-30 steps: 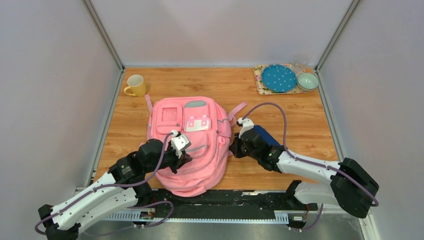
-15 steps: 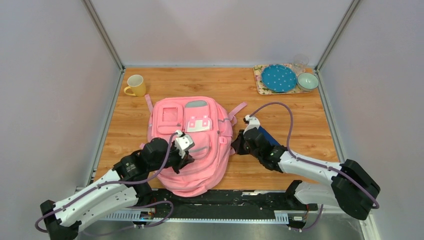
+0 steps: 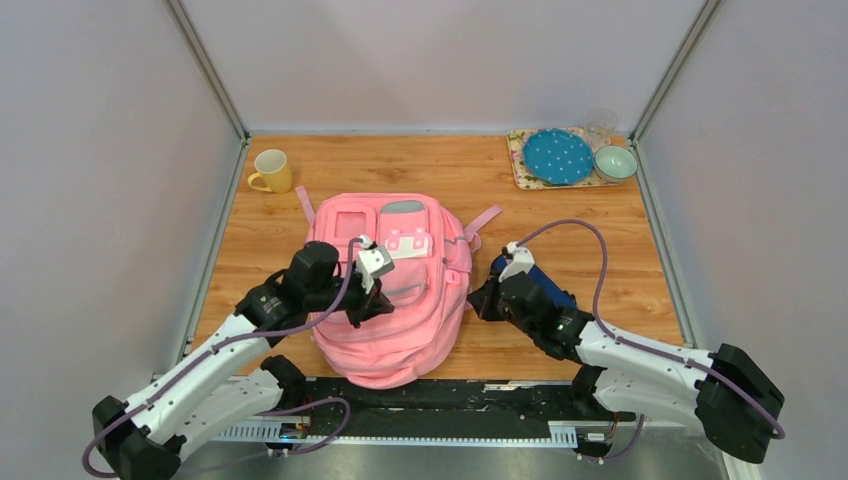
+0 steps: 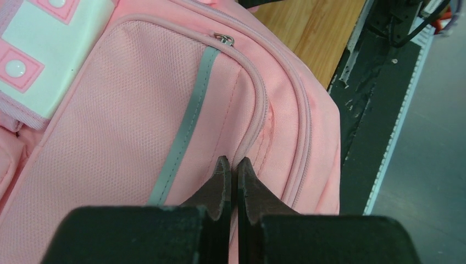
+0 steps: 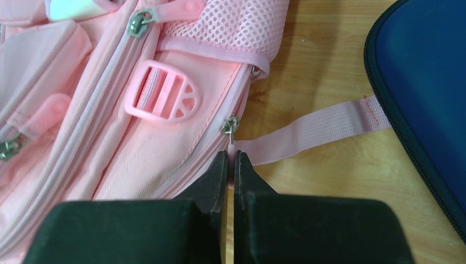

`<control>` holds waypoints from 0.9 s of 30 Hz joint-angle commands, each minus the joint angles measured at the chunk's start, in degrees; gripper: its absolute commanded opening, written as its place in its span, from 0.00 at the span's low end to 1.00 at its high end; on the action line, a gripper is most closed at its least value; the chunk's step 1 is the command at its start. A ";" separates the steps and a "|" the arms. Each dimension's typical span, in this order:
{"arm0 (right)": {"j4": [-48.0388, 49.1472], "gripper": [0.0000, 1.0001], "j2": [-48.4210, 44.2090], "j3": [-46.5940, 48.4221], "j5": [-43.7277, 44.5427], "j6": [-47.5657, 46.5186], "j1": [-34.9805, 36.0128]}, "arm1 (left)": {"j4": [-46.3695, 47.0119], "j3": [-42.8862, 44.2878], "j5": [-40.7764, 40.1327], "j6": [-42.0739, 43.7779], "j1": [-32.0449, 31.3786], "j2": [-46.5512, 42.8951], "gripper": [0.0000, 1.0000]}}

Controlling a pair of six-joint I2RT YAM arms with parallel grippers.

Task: Pack the student bag
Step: Zip the student bag at the center of the board.

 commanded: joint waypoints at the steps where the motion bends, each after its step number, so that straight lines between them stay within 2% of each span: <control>1: 1.13 0.05 -2.35 -0.92 3.08 2.04 2.37 | 2.16 5.33 16.92 4.04 9.76 2.79 0.00; 4: -1.66 0.12 -1.91 -0.40 5.52 2.13 2.55 | 2.26 4.72 23.52 2.20 12.25 2.44 0.00; 6: -4.22 0.06 -1.56 0.30 7.29 1.00 2.46 | 1.91 3.93 25.63 0.79 12.34 0.78 0.00; 9: -4.41 0.01 -0.15 1.71 8.61 -1.38 1.50 | 2.08 1.82 26.44 -0.88 12.34 -2.99 0.00; 14: -3.71 0.00 4.94 4.96 8.70 -3.58 -0.70 | 0.85 -0.47 25.91 -4.49 12.34 -8.01 0.00; 16: -3.00 0.03 7.67 6.02 8.70 -3.76 -1.67 | -0.38 -1.52 25.30 -4.92 12.34 -9.60 0.00; 17: -3.26 0.05 8.54 7.33 8.79 -3.32 -1.84 | -0.56 -1.87 24.51 -5.01 12.34 -10.04 0.00; 20: -5.81 0.22 8.47 8.57 7.12 -2.53 -2.37 | -0.65 -3.11 22.67 -5.72 12.34 -11.10 0.00; 21: -5.55 0.34 7.42 7.35 6.51 -2.35 -2.37 | -0.56 -3.28 22.22 -5.89 12.34 -11.27 0.00; 24: -4.93 0.54 0.22 3.93 4.31 -1.74 -2.46 | -0.56 -3.46 21.16 -5.89 12.34 -10.92 0.00; 27: -5.02 0.63 -6.20 2.68 3.78 -0.60 -3.94 | 0.05 -3.46 21.60 -6.16 12.25 -10.31 0.00</control>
